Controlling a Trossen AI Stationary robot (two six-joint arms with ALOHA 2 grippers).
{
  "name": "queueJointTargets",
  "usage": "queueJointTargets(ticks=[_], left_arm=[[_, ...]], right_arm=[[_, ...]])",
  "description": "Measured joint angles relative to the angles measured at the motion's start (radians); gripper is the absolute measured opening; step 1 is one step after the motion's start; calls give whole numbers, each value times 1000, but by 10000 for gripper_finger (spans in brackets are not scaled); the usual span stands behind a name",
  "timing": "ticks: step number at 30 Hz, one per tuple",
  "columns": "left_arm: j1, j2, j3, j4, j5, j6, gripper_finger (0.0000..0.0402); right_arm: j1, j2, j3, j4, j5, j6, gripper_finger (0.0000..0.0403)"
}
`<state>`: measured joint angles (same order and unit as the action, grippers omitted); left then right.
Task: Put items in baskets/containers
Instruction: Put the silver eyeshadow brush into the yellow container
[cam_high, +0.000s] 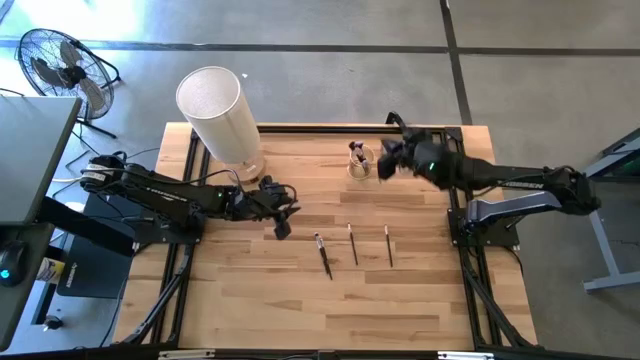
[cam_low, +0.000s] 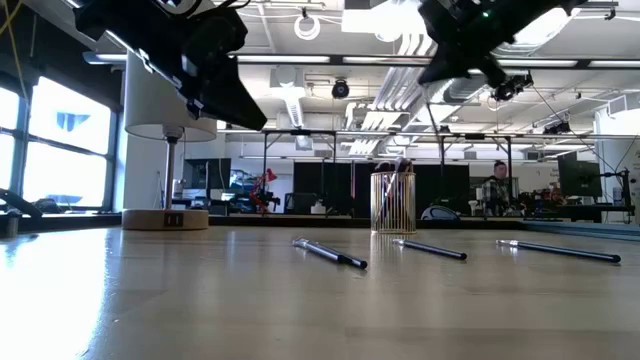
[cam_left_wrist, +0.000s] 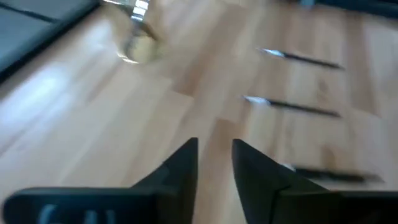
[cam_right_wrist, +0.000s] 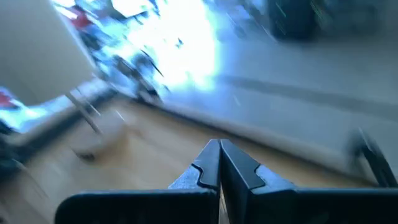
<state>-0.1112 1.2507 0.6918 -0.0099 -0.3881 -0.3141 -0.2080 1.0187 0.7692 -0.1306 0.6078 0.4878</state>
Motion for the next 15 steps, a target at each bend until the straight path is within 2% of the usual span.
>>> queueJointTargets(ticks=[4, 7, 11, 15], left_arm=[[0, 17, 1, 112, -68, -48, 137], [-1, 33, 0, 192, -80, -53, 147], [-1, 52, 1, 256, -122, -114, 148], [-1, 87, 30, 237, -153, -211, 149]], right_arm=[[-175, 40, 0, 309, -278, -304, 0], [-282, 95, 0, 448, -465, -460, 0], [-398, 184, 2, 500, -665, -494, 0], [-452, 303, 1, 485, -788, -533, 0]])
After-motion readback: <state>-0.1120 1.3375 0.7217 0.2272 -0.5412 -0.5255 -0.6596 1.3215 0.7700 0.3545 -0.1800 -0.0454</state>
